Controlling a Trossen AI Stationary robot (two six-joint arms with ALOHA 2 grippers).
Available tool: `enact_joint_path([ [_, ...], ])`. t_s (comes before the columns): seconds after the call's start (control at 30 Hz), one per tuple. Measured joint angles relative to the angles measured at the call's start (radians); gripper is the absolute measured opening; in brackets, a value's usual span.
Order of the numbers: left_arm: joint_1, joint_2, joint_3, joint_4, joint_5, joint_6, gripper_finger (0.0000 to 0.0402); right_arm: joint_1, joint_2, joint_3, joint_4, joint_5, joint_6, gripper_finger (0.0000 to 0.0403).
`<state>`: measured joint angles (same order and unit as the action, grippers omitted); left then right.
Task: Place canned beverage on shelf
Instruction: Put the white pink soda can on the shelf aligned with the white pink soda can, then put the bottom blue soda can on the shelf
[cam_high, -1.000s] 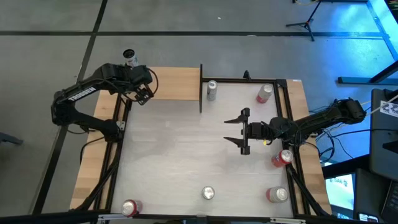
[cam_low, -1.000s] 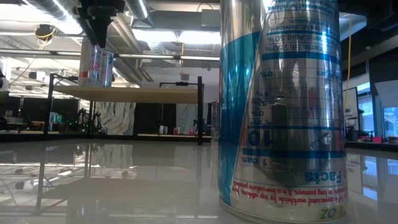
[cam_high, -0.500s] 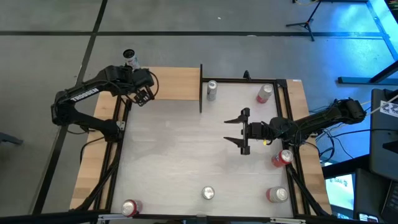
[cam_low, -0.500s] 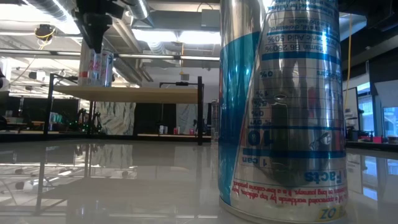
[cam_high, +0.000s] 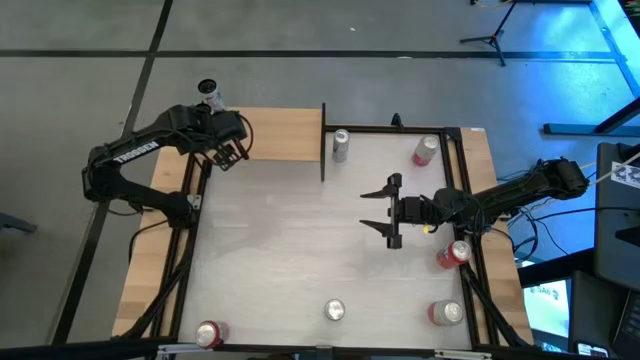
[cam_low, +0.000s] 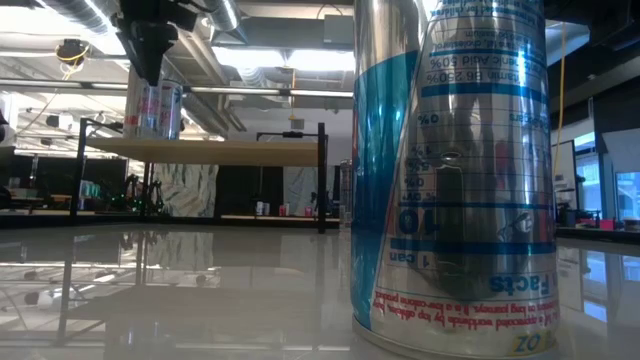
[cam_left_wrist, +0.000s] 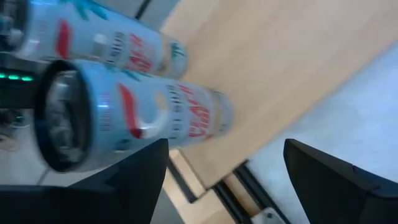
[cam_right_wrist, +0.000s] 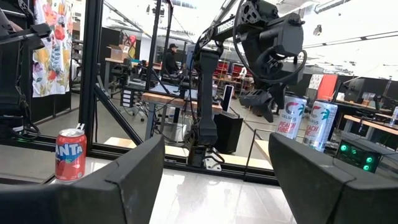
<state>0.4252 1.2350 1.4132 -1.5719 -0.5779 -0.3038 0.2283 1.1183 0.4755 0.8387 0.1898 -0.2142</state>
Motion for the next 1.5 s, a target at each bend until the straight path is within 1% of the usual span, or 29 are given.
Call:
enact_joint_path([
  [0.1, -0.005, 0.000, 0.000, 0.004, 0.020, 0.006, 0.0308, 0.000, 0.000, 0.000, 0.001, 0.000, 0.000, 0.0287],
  [0.23, -0.019, 0.000, 0.000, 0.060, 0.012, 0.021, 0.0308, 0.000, 0.000, 0.000, 0.006, 0.000, 0.000, 0.0287],
  [0.33, -0.011, 0.001, 0.000, 0.082, 0.000, 0.032, 0.0308, 0.000, 0.000, 0.000, 0.006, 0.000, 0.000, 0.0287],
  [0.43, 0.006, 0.000, 0.000, 0.079, -0.017, 0.048, 0.0308, 0.000, 0.000, 0.000, 0.005, 0.000, 0.000, 0.0287],
  [0.73, 0.045, 0.000, 0.000, -0.002, -0.008, 0.022, 0.0308, 0.000, 0.000, 0.000, 0.002, 0.000, 0.000, 0.0287],
  [0.93, 0.045, -0.003, 0.000, 0.000, 0.025, 0.017, 0.0308, 0.000, 0.000, 0.000, 0.002, 0.000, 0.000, 0.0287],
  [1.0, 0.040, -0.003, 0.000, 0.001, 0.065, 0.018, 0.0308, 0.000, 0.000, 0.000, 0.002, 0.000, 0.000, 0.0287],
  [1.07, 0.018, -0.006, 0.000, 0.016, 0.086, 0.023, 0.0308, 0.000, 0.000, 0.000, 0.002, 0.000, 0.000, 0.0287],
  [1.17, -0.046, -0.024, 0.000, 0.068, 0.099, 0.039, 0.0308, 0.000, 0.000, 0.000, 0.001, 0.000, 0.000, 0.0287],
  [1.33, -0.165, -0.094, 0.000, 0.192, 0.210, 0.047, 0.0308, 0.000, 0.000, 0.000, -0.004, 0.000, 0.000, 0.0287],
  [1.4, -0.218, -0.127, 0.000, 0.251, 0.248, 0.026, 0.0308, 0.000, 0.000, 0.000, -0.004, 0.001, 0.000, 0.0287],
  [1.5, -0.302, -0.158, 0.000, 0.334, 0.278, -0.020, 0.0308, 0.000, 0.005, 0.000, 0.000, 0.001, 0.008, 0.0287],
])
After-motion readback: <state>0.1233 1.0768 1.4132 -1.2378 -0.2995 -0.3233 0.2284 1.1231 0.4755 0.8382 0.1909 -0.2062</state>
